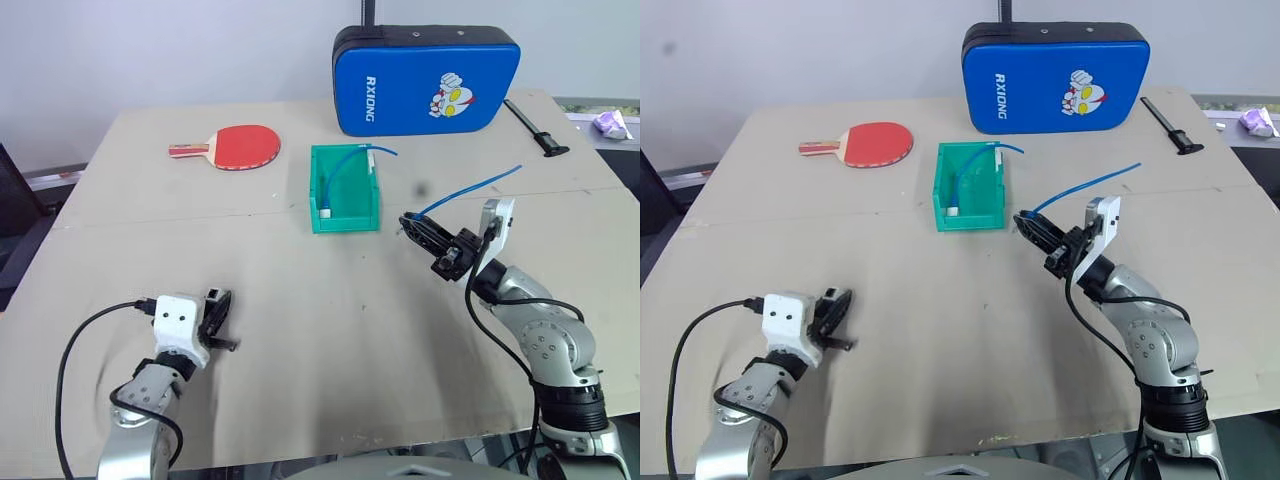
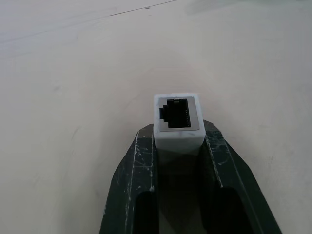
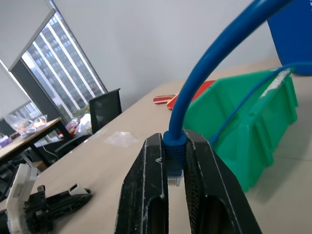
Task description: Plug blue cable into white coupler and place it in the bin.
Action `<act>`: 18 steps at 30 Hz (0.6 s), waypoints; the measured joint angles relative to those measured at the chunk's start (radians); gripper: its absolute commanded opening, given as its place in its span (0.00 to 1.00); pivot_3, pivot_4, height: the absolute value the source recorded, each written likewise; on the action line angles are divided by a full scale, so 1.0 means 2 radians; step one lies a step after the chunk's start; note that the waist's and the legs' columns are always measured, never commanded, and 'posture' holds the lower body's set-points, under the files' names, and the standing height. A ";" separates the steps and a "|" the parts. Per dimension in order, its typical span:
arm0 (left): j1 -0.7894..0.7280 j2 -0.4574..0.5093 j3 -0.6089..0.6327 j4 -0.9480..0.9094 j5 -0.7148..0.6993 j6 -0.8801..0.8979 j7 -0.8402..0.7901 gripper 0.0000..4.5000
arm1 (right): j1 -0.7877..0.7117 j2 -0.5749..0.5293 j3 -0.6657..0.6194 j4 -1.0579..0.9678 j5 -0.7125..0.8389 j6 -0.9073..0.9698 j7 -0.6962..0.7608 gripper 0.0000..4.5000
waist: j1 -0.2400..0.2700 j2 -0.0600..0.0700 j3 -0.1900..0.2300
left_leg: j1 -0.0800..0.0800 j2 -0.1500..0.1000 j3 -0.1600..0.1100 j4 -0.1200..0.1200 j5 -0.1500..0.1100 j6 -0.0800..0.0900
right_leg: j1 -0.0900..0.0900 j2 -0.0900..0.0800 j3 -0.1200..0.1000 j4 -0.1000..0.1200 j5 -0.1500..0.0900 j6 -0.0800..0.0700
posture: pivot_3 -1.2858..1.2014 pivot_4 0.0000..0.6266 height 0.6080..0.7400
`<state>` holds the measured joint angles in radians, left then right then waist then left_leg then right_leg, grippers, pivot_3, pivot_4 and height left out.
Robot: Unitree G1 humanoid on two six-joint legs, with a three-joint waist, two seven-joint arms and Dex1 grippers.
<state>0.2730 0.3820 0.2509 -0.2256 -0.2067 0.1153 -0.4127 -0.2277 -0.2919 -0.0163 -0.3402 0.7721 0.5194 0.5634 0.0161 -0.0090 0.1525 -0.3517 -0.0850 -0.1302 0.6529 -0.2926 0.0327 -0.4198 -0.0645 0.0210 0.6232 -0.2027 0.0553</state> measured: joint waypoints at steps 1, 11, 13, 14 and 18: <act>-0.006 0.000 -0.006 0.001 0.001 0.000 -0.001 0.08 | -0.003 -0.001 0.005 -0.003 -0.005 0.000 0.001 0.00 | 0.000 0.000 0.000 | 0.000 0.000 0.000 0.000 0.000 0.000 | 0.000 0.000 0.000 0.000 0.000 0.000 | 0.52 0.24 1.00; -0.253 -0.101 -0.147 0.029 0.078 -0.003 0.058 0.08 | -0.134 0.019 0.152 0.027 -0.226 -0.115 -0.004 0.00 | -0.007 -0.003 -0.002 | 0.000 0.000 0.000 0.000 0.003 -0.004 | -0.001 0.001 0.000 0.001 0.001 -0.001 | 0.52 0.24 1.00; -0.271 -0.113 -0.170 0.035 0.091 -0.010 0.064 0.08 | -0.147 0.035 0.162 0.056 -0.264 -0.150 -0.016 0.00 | -0.008 -0.003 -0.002 | -0.001 0.000 0.000 0.000 0.003 -0.005 | -0.002 0.001 0.000 0.001 0.001 -0.001 | 0.52 0.24 1.00; -0.277 -0.117 -0.175 0.039 0.094 -0.012 0.065 0.08 | -0.152 0.039 0.164 0.067 -0.277 -0.163 -0.020 0.00 | -0.009 -0.003 -0.002 | -0.001 0.000 0.000 0.000 0.003 -0.005 | -0.003 0.001 0.000 0.001 0.001 -0.001 | 0.52 0.24 1.00; -0.285 -0.124 -0.182 0.047 0.102 -0.017 0.070 0.08 | -0.160 0.046 0.164 0.103 -0.324 -0.215 -0.033 0.00 | -0.013 -0.003 -0.002 | -0.006 0.000 0.000 0.000 0.003 -0.005 | -0.007 0.000 0.000 0.001 0.001 -0.001 | 0.52 0.24 1.00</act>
<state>-0.2966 0.1346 -0.1140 -0.1319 -0.0020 0.0803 -0.2721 -0.5476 -0.1999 0.3120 -0.1340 0.1247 0.0893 0.4972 -0.0103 -0.0158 0.1493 -0.3628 -0.0855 -0.1299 0.6535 -0.2871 0.0237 -0.4333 -0.0638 0.0215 0.6258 -0.2013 0.0541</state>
